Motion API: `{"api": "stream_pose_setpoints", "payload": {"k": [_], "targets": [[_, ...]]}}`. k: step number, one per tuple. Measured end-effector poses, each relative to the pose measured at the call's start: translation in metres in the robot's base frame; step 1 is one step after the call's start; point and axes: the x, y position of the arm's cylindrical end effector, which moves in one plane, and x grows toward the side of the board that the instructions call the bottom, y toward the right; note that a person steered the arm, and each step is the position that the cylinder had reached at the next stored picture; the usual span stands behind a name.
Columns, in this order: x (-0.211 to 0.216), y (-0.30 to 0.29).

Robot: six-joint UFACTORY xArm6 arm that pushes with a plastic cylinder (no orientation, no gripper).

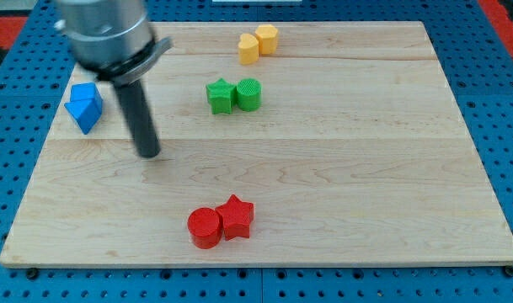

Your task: Move red star to the right center of the board

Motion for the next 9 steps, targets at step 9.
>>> {"api": "stream_pose_setpoints", "payload": {"k": [9], "targets": [[0.090, 0.255]]}}
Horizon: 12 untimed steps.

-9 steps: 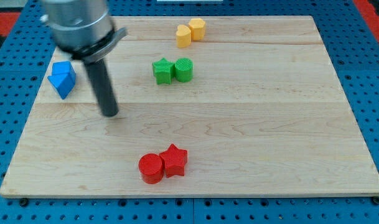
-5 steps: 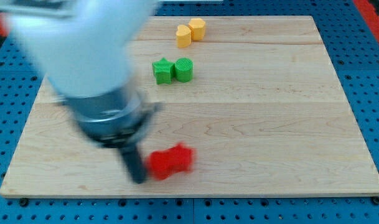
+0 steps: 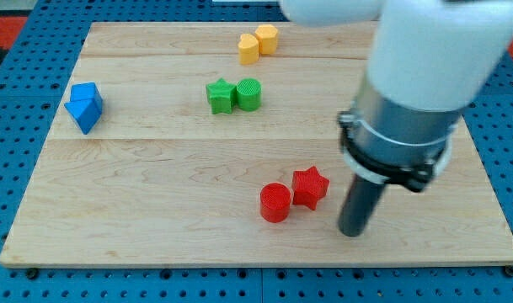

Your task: Move red star to the right center of the board

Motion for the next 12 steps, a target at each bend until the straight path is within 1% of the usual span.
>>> {"api": "stream_pose_setpoints", "payload": {"k": [1, 2, 3, 4, 5, 6, 7, 8, 9, 10, 11, 12], "targets": [[-0.037, -0.031], [-0.055, -0.034], [-0.034, -0.028], [0.040, -0.027], [0.034, -0.071], [-0.017, -0.086], [-0.040, -0.106], [-0.050, -0.078], [-0.084, -0.071], [-0.100, -0.034], [-0.079, 0.003], [-0.110, 0.048]]}}
